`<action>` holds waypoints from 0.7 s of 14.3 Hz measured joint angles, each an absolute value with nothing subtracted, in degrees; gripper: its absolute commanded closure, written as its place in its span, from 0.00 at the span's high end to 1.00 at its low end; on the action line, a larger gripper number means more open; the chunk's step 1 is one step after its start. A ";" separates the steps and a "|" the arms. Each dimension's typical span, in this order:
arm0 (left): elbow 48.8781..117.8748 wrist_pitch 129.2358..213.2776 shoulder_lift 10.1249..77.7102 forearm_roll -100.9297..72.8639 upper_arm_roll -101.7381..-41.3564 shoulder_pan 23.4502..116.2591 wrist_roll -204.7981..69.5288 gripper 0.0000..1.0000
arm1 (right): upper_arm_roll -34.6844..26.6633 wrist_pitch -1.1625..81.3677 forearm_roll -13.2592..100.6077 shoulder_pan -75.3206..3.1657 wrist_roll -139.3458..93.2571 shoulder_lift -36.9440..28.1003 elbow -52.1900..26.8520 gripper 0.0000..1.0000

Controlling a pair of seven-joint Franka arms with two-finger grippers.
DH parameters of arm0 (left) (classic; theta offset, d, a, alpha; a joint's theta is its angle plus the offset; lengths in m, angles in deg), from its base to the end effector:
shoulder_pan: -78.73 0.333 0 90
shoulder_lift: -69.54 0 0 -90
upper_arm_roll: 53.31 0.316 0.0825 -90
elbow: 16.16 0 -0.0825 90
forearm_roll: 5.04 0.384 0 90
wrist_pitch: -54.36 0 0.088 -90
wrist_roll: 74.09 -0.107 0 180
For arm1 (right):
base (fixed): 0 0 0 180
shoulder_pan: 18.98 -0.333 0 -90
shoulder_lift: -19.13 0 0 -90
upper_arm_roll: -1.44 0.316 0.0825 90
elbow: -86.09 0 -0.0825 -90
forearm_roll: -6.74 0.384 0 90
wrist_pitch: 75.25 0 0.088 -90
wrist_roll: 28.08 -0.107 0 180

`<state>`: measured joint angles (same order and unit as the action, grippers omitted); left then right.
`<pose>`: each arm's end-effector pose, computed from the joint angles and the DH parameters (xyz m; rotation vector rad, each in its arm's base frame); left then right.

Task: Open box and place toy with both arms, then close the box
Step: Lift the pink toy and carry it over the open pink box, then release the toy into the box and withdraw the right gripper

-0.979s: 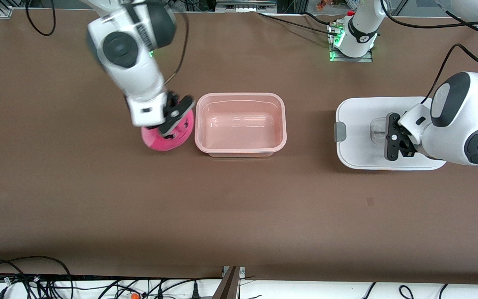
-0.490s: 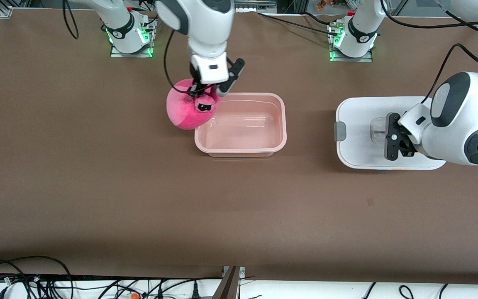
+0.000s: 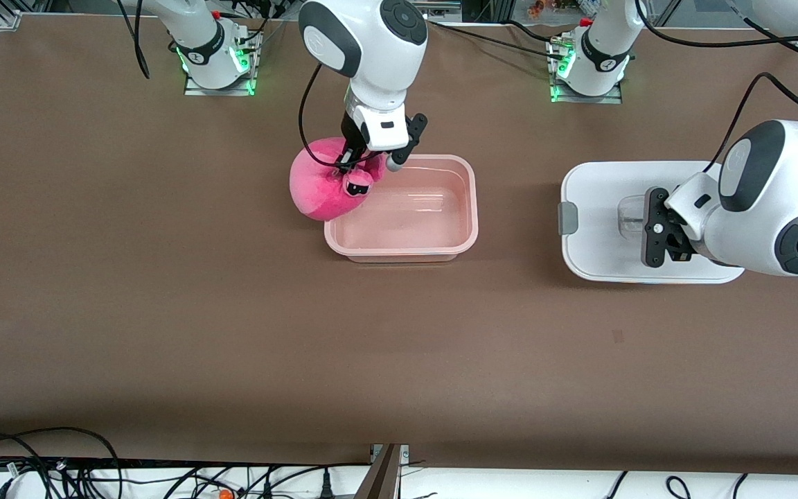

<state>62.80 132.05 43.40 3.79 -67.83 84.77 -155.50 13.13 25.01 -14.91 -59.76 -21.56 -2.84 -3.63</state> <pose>0.6324 -0.0480 0.4312 2.0080 -2.0122 -0.5755 0.4336 0.4843 0.4154 2.3702 1.4959 -0.0858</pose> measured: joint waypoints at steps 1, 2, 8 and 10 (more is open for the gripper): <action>62.80 132.05 43.40 3.79 -67.83 84.77 -155.51 0.00 | 13.12 25.07 -14.91 -59.87 -22.84 -3.57 -2.64 1.00; 62.80 132.05 43.40 3.79 -67.83 84.77 -155.51 0.00 | 13.12 25.24 -14.91 -60.25 -24.70 -4.52 -1.31 1.00; 62.80 132.04 43.40 3.79 -67.83 84.77 -155.57 0.00 | 13.15 23.94 -11.52 -64.77 -33.02 -6.84 8.25 1.00; 62.80 132.03 43.40 3.79 -67.83 84.77 -155.58 0.00 | 13.17 20.59 -10.74 -66.75 -34.80 -6.70 11.14 1.00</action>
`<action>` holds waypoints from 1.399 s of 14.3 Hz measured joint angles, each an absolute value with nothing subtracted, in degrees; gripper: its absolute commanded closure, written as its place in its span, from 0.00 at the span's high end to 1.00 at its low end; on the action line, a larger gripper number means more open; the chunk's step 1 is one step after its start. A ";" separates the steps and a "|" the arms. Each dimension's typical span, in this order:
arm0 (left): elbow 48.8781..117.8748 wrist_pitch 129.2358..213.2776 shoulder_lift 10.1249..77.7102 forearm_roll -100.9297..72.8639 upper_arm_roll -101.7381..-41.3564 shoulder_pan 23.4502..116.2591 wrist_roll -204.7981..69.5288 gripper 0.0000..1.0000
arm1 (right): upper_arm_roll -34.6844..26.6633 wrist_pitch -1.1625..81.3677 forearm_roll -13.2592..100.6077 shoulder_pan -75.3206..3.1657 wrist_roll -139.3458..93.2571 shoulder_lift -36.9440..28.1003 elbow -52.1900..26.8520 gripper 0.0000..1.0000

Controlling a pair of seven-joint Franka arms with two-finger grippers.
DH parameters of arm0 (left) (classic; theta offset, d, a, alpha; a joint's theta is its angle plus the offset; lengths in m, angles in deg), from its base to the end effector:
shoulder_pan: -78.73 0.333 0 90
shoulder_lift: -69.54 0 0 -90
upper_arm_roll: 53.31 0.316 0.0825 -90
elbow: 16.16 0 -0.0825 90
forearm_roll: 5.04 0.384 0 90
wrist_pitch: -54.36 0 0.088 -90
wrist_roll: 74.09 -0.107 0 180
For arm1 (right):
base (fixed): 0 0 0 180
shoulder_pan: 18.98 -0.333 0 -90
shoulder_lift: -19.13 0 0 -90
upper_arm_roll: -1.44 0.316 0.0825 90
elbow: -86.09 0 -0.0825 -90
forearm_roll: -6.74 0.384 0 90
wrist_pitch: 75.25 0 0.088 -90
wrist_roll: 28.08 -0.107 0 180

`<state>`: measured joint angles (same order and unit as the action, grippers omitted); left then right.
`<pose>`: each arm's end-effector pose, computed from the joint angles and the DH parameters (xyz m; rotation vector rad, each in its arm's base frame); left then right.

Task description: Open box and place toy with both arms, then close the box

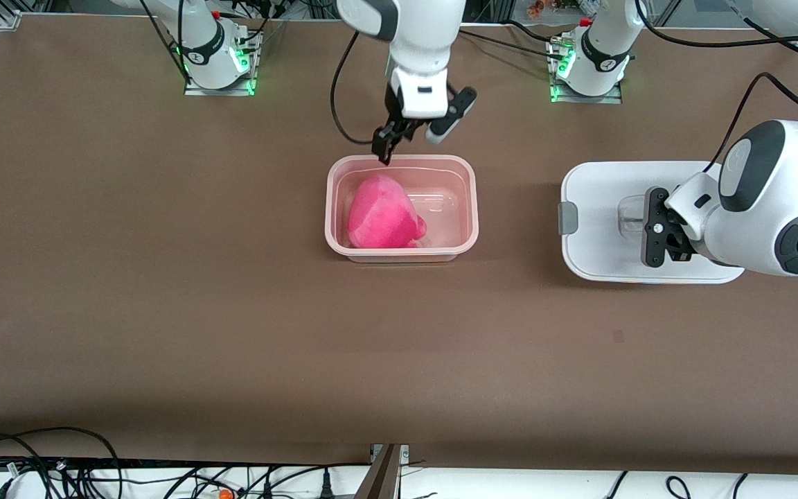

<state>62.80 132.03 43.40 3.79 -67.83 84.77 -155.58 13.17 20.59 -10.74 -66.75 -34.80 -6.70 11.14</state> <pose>0.6324 -0.0480 0.4312 2.0063 -2.0133 -0.5755 0.3946 0.5587 0.4834 2.5985 1.3324 0.0753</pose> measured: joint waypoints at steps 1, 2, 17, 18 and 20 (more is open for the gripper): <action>62.80 132.03 43.40 3.79 -67.83 84.77 -155.58 0.00 | 13.15 18.59 -10.74 -67.55 -35.42 -6.58 12.10 1.00; 62.80 132.03 43.40 3.79 -67.83 84.77 -155.59 0.00 | 12.96 16.71 -10.75 -67.90 -35.96 -6.42 12.71 1.00; 58.95 139.95 40.64 -11.54 -68.93 58.80 -142.53 0.00 | -14.82 9.01 9.61 -45.67 -31.70 -2.78 13.42 1.00; 58.21 141.36 39.96 -11.54 -68.88 56.42 -139.17 0.00 | -14.93 6.91 9.72 -43.54 -31.64 -2.54 13.43 1.00; 57.50 145.52 38.50 -11.54 -68.74 53.10 -132.42 0.00 | -14.49 4.79 11.91 -38.55 -31.49 -1.46 13.47 1.00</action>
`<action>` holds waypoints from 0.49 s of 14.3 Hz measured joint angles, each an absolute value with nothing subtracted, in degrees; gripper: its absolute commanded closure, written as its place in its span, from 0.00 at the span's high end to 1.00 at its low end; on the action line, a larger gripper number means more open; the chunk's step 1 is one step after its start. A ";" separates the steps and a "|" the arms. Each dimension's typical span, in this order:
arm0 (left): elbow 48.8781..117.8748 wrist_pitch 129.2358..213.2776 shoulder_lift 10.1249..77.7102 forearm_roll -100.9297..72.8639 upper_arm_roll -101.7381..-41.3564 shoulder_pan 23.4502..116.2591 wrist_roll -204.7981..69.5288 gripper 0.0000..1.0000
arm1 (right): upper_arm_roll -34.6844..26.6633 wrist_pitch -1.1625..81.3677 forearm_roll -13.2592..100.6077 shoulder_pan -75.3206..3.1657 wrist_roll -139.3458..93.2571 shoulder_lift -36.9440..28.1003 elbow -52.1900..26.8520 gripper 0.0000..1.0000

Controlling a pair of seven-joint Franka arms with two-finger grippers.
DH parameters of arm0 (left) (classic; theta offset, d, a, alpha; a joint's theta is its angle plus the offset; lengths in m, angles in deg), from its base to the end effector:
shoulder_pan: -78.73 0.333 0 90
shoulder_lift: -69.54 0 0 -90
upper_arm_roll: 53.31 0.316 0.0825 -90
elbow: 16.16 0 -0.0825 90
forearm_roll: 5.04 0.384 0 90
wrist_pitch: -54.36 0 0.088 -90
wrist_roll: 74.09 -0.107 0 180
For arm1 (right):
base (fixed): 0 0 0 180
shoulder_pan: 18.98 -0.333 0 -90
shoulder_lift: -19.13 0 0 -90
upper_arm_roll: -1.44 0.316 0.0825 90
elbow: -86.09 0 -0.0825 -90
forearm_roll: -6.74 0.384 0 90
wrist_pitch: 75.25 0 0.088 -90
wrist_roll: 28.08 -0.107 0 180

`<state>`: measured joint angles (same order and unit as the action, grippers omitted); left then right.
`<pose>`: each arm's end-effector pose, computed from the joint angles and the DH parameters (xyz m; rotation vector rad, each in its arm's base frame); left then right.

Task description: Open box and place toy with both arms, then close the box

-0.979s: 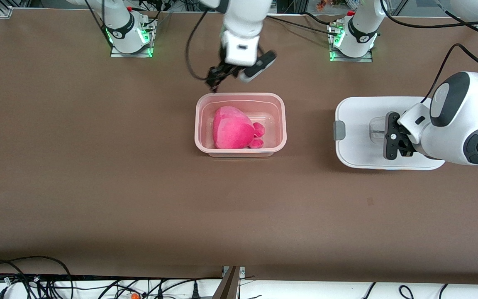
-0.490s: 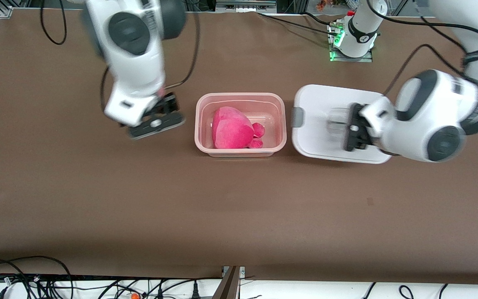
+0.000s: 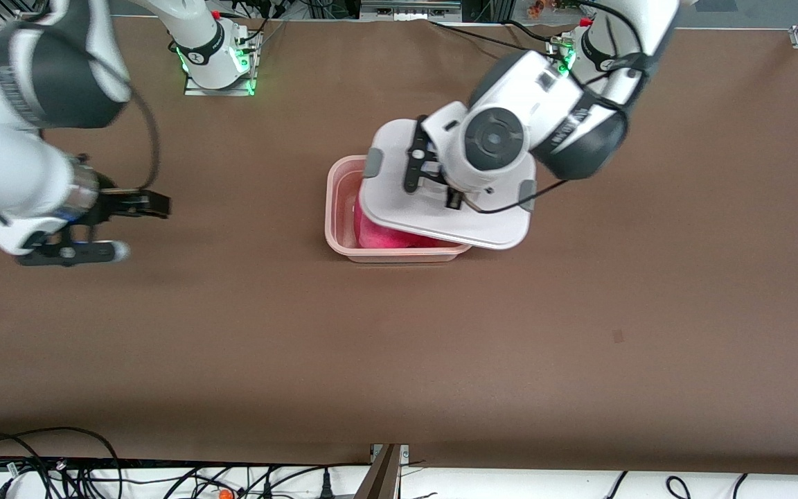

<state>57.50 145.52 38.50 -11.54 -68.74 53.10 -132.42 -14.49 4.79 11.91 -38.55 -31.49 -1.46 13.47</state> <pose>0.5340 -0.4294 0.4313 1.8814 -2.1373 -0.2525 0.6305 0.0822 0.5430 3.1021 0.0253 -0.3364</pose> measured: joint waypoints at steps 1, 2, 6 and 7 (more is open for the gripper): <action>57.35 148.02 37.64 -11.54 -68.67 52.10 -129.92 0.00 | -13.47 3.63 13.30 -35.80 -31.31 -0.35 13.43 1.00; 57.26 150.20 36.74 -11.54 -68.60 51.56 -128.37 0.00 | -11.91 2.15 13.75 -33.41 -31.31 1.10 13.22 1.00; 57.01 155.96 33.20 -11.54 -68.39 50.58 -124.62 0.00 | -6.24 2.22 11.90 -27.72 -30.82 8.83 8.36 1.00; 56.95 156.63 32.73 -11.54 -68.38 49.76 -123.87 0.00 | -5.53 2.74 10.75 -27.20 -30.68 10.88 7.40 1.00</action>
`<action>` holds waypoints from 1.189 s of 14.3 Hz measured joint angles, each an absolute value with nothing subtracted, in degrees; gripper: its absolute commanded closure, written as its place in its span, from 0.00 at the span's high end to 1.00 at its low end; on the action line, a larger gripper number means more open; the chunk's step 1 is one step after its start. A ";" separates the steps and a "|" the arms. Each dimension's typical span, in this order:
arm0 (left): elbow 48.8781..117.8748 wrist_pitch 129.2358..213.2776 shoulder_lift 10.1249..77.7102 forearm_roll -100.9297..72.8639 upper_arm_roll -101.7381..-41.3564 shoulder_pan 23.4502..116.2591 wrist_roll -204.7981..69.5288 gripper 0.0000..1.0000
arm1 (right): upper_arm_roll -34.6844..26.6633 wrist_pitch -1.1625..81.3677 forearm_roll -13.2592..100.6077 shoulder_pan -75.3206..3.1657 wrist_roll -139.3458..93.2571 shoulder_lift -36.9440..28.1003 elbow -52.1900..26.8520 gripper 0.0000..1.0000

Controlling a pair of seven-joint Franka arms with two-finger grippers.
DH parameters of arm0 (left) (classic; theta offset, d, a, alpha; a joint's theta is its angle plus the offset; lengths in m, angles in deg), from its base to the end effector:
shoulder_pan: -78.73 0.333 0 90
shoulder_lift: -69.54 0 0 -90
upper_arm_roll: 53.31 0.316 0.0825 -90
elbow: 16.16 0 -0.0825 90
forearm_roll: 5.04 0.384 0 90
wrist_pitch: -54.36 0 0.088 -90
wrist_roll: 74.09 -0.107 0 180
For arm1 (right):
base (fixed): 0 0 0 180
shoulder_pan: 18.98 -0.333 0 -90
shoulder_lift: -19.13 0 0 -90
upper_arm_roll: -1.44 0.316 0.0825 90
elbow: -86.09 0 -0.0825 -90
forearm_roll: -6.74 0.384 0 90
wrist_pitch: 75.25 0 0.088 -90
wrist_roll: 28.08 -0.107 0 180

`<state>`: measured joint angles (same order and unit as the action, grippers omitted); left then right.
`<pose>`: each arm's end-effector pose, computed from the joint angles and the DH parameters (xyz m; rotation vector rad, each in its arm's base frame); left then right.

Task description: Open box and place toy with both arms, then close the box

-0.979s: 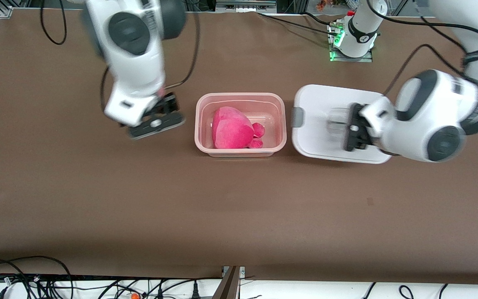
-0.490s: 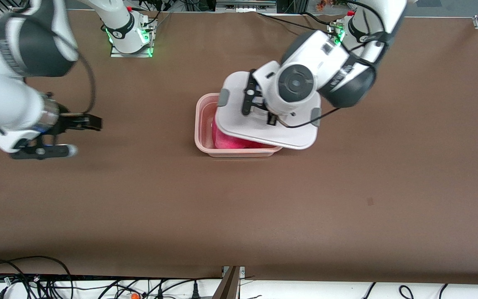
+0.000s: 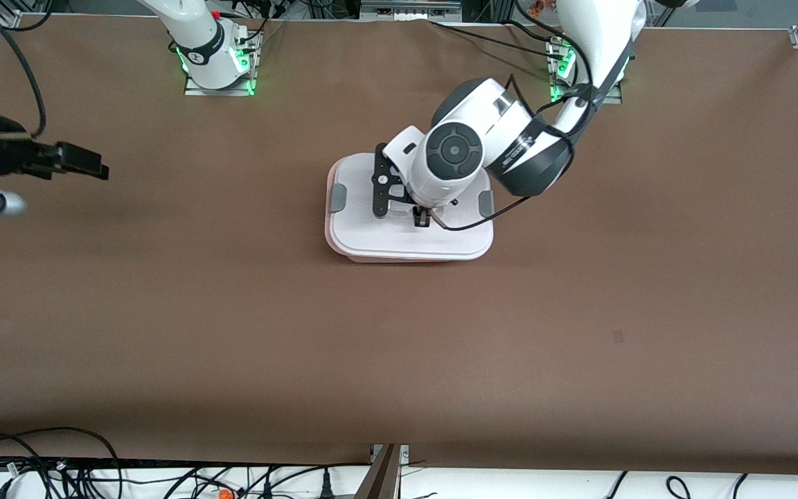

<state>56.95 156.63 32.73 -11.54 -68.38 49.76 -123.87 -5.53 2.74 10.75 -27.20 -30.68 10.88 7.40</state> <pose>0.5383 -0.4736 0.3790 2.0311 -2.0198 -0.1423 0.5755 0.0268 0.6181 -3.0853 0.0223 0.2425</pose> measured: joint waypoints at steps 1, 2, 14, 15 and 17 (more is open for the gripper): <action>56.93 156.86 32.49 -11.37 -68.38 48.99 -123.45 0.00 | -5.22 3.13 10.35 -26.71 -30.68 13.02 6.69 1.00; 56.91 156.88 32.35 -10.96 -68.33 48.42 -123.02 0.00 | -5.10 3.14 10.32 -26.18 -30.59 15.28 5.85 1.00; 56.92 157.40 30.35 -10.23 -67.75 47.52 -120.48 0.00 | -3.29 4.31 8.00 -25.57 -30.13 19.55 -0.78 1.00; 56.92 157.96 30.26 -10.23 -67.75 47.48 -120.31 0.00 | -3.27 4.40 7.99 -25.57 -30.13 19.51 -0.78 1.00; 56.92 158.24 30.11 -10.23 -67.75 47.47 -120.13 0.00 | -3.27 4.55 7.84 -25.57 -30.13 19.39 -0.78 1.00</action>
